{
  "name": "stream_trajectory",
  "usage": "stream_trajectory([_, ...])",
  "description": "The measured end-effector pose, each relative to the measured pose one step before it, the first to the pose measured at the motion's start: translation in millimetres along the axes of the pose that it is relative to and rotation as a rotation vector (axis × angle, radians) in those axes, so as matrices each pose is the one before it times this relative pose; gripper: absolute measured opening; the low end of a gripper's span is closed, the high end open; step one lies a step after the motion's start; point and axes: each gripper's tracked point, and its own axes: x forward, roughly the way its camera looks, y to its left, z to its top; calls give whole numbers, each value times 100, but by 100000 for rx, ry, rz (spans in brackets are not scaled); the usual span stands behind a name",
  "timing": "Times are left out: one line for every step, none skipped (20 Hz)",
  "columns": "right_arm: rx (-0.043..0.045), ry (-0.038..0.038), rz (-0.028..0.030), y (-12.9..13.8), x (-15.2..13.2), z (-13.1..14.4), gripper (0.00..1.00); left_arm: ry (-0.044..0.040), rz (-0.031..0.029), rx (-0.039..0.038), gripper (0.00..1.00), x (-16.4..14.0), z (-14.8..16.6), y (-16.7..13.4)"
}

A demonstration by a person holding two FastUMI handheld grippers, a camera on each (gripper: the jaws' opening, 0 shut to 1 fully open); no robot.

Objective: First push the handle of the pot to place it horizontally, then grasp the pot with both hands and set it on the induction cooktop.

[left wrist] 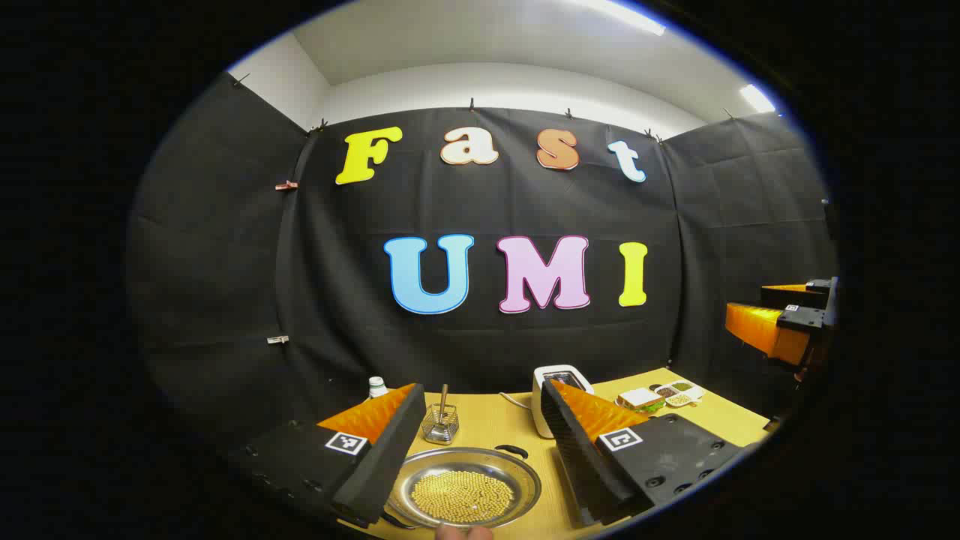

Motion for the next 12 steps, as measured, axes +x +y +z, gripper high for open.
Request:
stream_trajectory([41, 17, -43, -43, 10, 18, 97, -20, -273, -88, 96, -49, -54, -154])
stream_trajectory([247, 263, 11, -35, -22, -70, 98, 77, 51, 191, 96, -30, 50, 18])
stream_trajectory([66, 128, -67, -5, -50, -41, 98, 29, 64, 104, 96, 28, -99, 19])
stream_trajectory([-112, 148, -158, -26, 42, -64, 98, -47, 126, -56, 96, 58, 50, 24])
stream_trajectory([-115, 94, -7, -27, 23, -5, 98, 84, 107, -128, 96, 53, -116, 91])
stream_trajectory([-63, 1, -1, -5, 46, -21, 98, 196, 263, -95, 96, 24, 14, 78])
stream_trajectory([-8, -90, -146, -85, 39, 8, 98, 108, 111, -112, 96, 10, -111, 81])
stream_trajectory([90, 67, -128, 23, 85, -45, 98, 104, 295, -134, 96, 68, 29, 74])
stream_trajectory([191, 8, -31, -49, 67, 45, 98, 187, 160, -99, 96, 101, -139, 103])
stream_trajectory([97, 133, -29, 84, 54, -1, 98, -34, 304, 29, 96, 19, 42, 113])
stream_trajectory([11, 130, -14, 44, 38, -87, 98, -51, 119, 63, 96, 30, -17, 77])
stream_trajectory([86, 22, -7, -54, 34, -42, 98, -66, 172, 201, 96, 68, 68, 11])
